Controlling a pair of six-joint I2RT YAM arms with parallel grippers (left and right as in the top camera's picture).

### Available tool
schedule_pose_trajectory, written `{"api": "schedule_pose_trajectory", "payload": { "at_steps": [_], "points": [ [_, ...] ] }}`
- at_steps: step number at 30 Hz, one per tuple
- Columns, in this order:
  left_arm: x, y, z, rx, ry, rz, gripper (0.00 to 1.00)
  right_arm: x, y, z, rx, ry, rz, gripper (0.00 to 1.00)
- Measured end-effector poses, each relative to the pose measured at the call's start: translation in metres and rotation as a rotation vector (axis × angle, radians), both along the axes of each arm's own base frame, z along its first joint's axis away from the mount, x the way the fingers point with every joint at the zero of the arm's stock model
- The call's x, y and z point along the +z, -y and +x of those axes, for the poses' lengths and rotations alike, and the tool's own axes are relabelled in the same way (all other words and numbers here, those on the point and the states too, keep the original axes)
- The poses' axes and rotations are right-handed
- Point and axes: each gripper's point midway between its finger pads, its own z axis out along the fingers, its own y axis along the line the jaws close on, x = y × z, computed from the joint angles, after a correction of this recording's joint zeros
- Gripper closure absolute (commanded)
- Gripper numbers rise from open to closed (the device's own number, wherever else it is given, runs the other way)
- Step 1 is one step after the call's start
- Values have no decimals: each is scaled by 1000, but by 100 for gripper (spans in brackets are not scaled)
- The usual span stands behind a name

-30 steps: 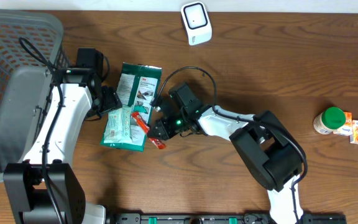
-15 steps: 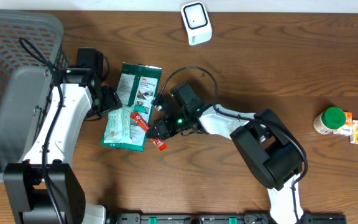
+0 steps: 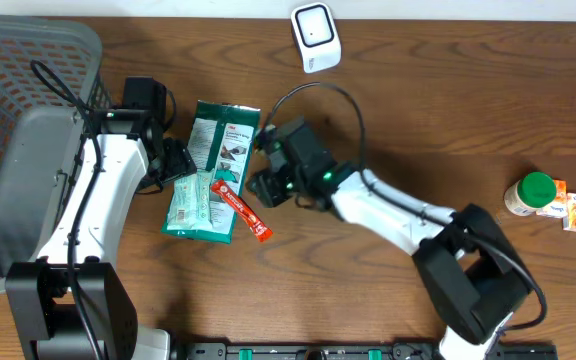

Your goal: Scan the item barcode

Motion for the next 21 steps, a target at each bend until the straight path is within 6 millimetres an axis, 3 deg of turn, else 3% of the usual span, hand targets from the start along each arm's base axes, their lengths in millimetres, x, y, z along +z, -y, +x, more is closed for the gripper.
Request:
{"api": "schedule_pose_trajectory", "payload": {
  "at_steps": [5, 11, 12, 14, 17, 21],
  "points": [
    [0, 0, 0, 0, 0, 0, 7, -4, -24, -19, 54, 209, -161, 56],
    [0, 0, 0, 0, 0, 0, 7, -14, -51, -25, 96, 396, -231, 60],
    [0, 0, 0, 0, 0, 0, 7, -20, -53, -23, 96, 407, -241, 68],
    [0, 0, 0, 0, 0, 0, 7, -37, -50, -21, 96, 412, -277, 74],
    [0, 0, 0, 0, 0, 0, 7, -52, -47, -19, 96, 412, -308, 75],
    [0, 0, 0, 0, 0, 0, 7, -52, -47, -17, 92, 418, -313, 73]
  ]
}}
